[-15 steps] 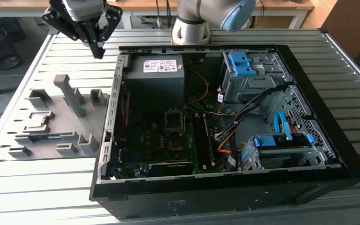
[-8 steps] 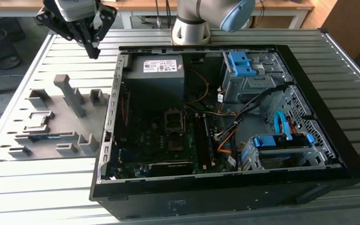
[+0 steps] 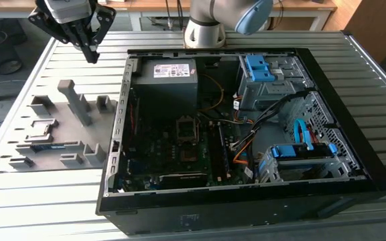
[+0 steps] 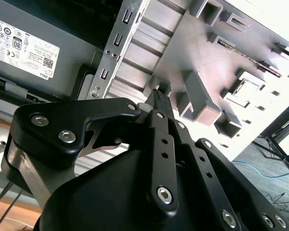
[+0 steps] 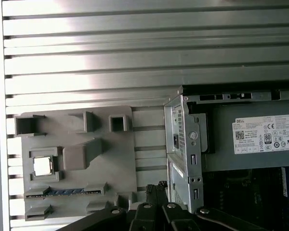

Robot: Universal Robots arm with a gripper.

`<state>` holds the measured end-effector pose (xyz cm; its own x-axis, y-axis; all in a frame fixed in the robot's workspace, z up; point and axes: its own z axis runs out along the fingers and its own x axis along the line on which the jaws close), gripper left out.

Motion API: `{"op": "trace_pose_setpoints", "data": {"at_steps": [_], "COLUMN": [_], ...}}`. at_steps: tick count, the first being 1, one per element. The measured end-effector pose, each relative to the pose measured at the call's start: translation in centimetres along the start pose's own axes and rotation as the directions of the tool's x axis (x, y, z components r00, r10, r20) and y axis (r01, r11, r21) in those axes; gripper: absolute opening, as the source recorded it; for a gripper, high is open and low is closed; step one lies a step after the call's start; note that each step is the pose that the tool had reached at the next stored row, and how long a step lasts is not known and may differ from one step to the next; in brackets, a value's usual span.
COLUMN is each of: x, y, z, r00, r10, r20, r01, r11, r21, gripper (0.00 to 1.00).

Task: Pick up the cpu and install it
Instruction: 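Reach for the cpu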

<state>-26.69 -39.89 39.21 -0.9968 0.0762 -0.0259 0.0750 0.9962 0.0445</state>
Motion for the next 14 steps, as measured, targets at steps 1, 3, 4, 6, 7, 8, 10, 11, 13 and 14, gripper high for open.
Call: {"op": "trace_pose_setpoints", "data": {"at_steps": [1, 3, 4, 6, 7, 8, 10, 11, 13, 14], "x": [0.16, 0.45, 0.61, 0.91, 1.07, 1.24, 1.59, 1.76, 2.11, 2.27], "y": [-0.01, -0.03, -0.05, -0.07, -0.08, -0.09, -0.12, -0.14, -0.16, -0.17], "z": [0.0, -0.01, 0.0, -0.02, -0.02, -0.02, -0.02, -0.03, -0.03, -0.03], "r00": [1.0, 1.0, 1.0, 1.0, 1.0, 1.0, 1.0, 1.0, 1.0, 1.0], "r10": [0.0, 0.0, 0.0, 0.0, 0.0, 0.0, 0.0, 0.0, 0.0, 0.0], "r20": [0.0, 0.0, 0.0001, 0.0, 0.0, 0.0, 0.0, 0.0, 0.0, 0.0], "r01": [0.0, 0.0, 0.0, 0.0, 0.0, 0.0, 0.0, 0.0, 0.0, 0.0], "r11": [1.0, 1.0, 1.0, 1.0, 1.0, 1.0, 1.0, 1.0, 1.0, 1.0], "r21": [0.0, 0.0, 0.0, 0.0, 0.0, 0.0, 0.0001, 0.0, 0.0, 0.0001], "gripper": [0.1, 0.1, 0.1, 0.1, 0.1, 0.1, 0.1, 0.1, 0.1, 0.1]}}
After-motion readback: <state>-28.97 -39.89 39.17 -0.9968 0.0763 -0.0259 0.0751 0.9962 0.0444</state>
